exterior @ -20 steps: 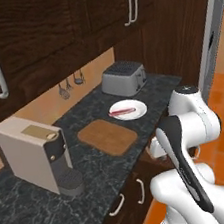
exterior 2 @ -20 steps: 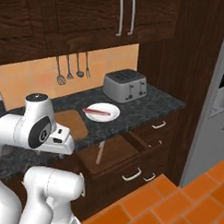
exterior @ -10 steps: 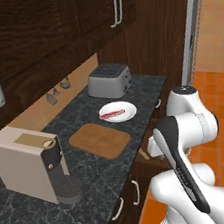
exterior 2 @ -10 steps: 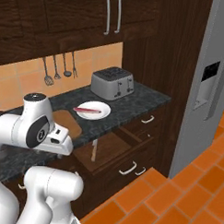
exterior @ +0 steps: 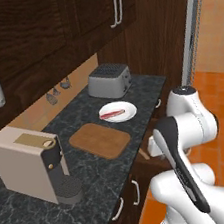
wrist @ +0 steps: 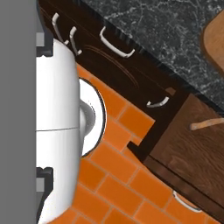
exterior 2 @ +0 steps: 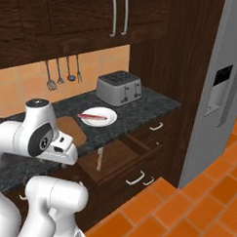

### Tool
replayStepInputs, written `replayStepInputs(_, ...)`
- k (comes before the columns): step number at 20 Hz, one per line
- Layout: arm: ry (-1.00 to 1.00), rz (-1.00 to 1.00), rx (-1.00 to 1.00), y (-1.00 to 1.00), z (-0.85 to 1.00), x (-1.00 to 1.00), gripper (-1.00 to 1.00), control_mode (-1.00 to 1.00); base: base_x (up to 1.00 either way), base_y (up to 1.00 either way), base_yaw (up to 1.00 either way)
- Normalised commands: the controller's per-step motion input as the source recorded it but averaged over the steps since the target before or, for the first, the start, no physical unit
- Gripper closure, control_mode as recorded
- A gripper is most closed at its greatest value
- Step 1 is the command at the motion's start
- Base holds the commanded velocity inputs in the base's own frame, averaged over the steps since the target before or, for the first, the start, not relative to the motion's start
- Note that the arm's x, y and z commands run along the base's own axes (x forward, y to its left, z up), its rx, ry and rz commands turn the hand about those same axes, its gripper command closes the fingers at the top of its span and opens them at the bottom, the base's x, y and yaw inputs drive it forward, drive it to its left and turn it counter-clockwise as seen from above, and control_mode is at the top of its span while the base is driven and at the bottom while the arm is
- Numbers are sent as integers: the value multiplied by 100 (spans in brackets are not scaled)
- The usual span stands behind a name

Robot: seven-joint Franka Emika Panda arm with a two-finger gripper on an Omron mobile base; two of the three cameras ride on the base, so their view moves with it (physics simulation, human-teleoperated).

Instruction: Pick up the knife from the drawer and place it on the cutting board. Then place the meat from the plate to the cutting board.

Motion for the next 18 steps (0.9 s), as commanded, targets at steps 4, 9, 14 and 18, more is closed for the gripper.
replayStepInputs(4, -1, 11, 1, -55, -19, 40, -100, -100, 0, 0, 0)
replayStepInputs(9, 0, 29, 3, -50, -17, 92, -100, -100, 0, 0, 0)
replayStepInputs(14, 4, 29, 0, -46, -17, 78, -100, -100, 0, 0, 0)
replayStepInputs(18, 16, 13, 0, -60, -35, 71, -100, -100, 0, 0, 0)
